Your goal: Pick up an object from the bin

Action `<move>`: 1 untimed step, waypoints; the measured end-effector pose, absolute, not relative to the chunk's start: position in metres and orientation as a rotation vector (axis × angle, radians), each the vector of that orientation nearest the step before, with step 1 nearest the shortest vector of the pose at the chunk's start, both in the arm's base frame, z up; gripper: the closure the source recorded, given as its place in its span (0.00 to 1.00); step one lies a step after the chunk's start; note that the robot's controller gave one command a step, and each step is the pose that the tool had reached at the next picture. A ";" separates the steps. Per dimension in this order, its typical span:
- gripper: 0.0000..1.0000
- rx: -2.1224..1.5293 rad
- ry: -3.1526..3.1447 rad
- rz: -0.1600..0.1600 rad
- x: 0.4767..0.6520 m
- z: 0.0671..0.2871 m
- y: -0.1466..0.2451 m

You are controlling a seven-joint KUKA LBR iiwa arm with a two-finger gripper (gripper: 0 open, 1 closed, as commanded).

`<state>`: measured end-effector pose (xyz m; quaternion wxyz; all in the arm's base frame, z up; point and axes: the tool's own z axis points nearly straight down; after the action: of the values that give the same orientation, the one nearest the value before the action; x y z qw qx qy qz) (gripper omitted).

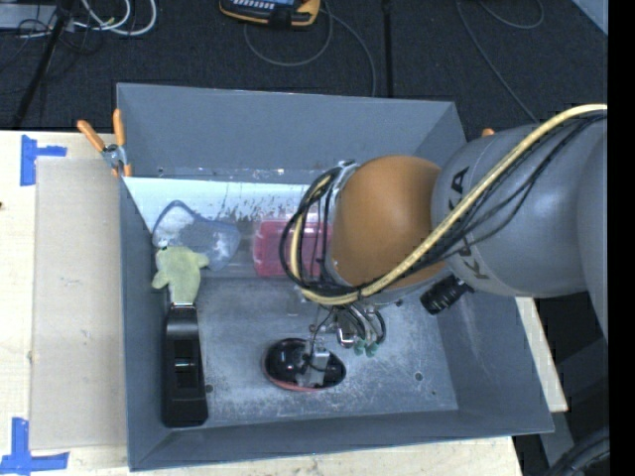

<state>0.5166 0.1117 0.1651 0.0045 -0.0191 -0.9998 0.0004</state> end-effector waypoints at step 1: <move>0.00 -0.073 -3.127 0.005 0.510 0.139 0.089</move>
Offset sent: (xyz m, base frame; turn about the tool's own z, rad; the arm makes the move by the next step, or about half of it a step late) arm -0.0080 -0.0340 -0.0305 0.0313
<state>0.5096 0.0888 0.1391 0.0070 -0.0234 -0.9997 0.0016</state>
